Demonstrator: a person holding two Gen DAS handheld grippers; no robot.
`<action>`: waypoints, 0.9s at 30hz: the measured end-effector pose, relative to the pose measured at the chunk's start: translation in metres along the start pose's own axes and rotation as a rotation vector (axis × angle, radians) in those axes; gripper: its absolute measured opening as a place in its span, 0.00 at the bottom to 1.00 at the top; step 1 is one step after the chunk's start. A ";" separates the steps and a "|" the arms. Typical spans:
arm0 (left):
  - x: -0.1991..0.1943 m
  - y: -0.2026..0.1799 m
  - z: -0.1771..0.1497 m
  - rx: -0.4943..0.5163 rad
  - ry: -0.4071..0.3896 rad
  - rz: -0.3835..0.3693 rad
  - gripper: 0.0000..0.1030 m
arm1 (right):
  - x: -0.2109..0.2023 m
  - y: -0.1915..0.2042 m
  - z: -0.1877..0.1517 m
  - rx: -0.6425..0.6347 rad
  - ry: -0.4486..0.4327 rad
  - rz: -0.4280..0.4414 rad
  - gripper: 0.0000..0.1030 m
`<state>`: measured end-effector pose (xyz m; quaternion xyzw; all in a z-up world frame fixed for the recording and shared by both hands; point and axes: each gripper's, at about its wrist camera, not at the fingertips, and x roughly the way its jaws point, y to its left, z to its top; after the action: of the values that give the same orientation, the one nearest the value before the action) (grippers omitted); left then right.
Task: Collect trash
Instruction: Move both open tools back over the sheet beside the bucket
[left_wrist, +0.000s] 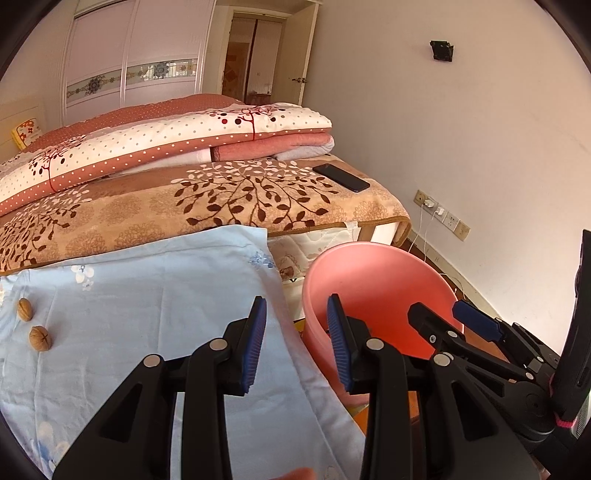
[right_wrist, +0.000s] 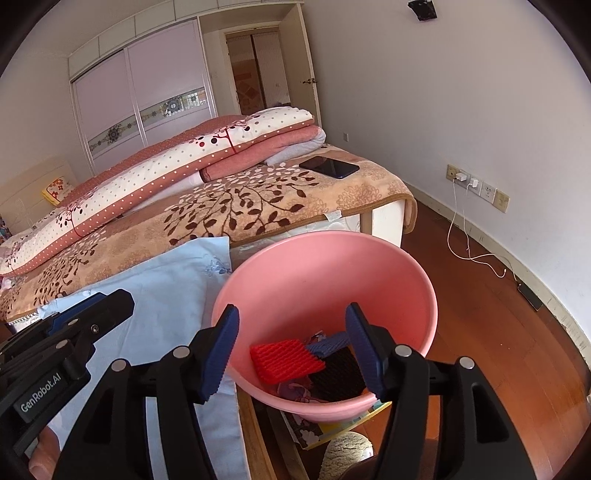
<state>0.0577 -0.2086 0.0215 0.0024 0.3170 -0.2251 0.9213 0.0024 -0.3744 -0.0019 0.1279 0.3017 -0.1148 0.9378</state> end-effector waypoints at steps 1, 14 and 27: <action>-0.003 0.004 0.001 -0.008 -0.003 0.006 0.33 | -0.001 0.003 0.000 -0.005 -0.002 0.006 0.58; -0.034 0.048 -0.005 -0.080 -0.043 0.091 0.33 | -0.016 0.057 -0.010 -0.089 -0.019 0.096 0.60; -0.056 0.081 -0.022 -0.112 -0.058 0.159 0.33 | -0.027 0.095 -0.026 -0.136 -0.031 0.157 0.65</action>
<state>0.0394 -0.1092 0.0251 -0.0304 0.3009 -0.1331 0.9438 -0.0048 -0.2739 0.0101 0.0855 0.2832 -0.0220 0.9550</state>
